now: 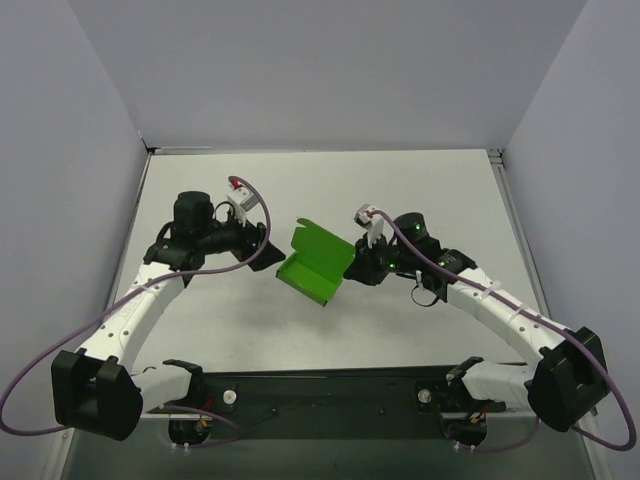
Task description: Fold the paper box
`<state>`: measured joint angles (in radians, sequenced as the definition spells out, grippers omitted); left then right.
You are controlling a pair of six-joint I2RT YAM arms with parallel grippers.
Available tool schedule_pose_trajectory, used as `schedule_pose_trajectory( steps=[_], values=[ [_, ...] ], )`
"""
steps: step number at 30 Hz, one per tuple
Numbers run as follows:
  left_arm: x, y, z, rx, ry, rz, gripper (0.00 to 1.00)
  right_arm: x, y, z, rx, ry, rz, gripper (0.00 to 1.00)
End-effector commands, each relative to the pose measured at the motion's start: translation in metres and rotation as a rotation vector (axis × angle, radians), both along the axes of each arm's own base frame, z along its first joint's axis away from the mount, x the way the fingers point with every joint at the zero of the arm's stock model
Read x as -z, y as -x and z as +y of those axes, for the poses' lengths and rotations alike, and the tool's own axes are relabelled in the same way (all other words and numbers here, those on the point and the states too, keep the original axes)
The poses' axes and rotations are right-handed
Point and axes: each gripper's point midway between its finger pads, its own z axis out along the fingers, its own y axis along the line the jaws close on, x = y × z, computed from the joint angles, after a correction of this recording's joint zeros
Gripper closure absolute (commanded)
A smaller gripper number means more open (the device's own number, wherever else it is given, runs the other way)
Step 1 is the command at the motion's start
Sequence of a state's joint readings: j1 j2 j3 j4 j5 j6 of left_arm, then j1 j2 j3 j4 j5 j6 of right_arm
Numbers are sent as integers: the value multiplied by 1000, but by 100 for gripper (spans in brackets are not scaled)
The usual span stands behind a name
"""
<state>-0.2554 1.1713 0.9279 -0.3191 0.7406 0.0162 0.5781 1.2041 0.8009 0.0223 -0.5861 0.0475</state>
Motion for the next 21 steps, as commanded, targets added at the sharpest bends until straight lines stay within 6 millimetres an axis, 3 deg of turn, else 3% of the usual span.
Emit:
schedule_pose_trajectory(
  steps=[1, 7, 11, 16, 20, 21],
  values=[
    [-18, 13, -12, 105, 77, -50, 6, -26, 47, 8, -222, -53, 85, 100],
    [-24, 17, -20, 146, 126, -42, 11, -46, 60, 12, -293, -87, 108, 100],
    [-26, 20, -23, 155, 136, -54, 31, -49, 60, 12, -290, -84, 105, 100],
    [-23, 31, -35, 211, 133, -44, 36, -46, 61, 12, -295, -67, 117, 100],
    [-21, 33, -37, 220, 126, -43, 53, -43, 58, 12, -285, -50, 115, 100],
    [-22, 33, -37, 219, 125, -48, 64, -41, 58, 12, -281, -45, 116, 100]
  ],
)
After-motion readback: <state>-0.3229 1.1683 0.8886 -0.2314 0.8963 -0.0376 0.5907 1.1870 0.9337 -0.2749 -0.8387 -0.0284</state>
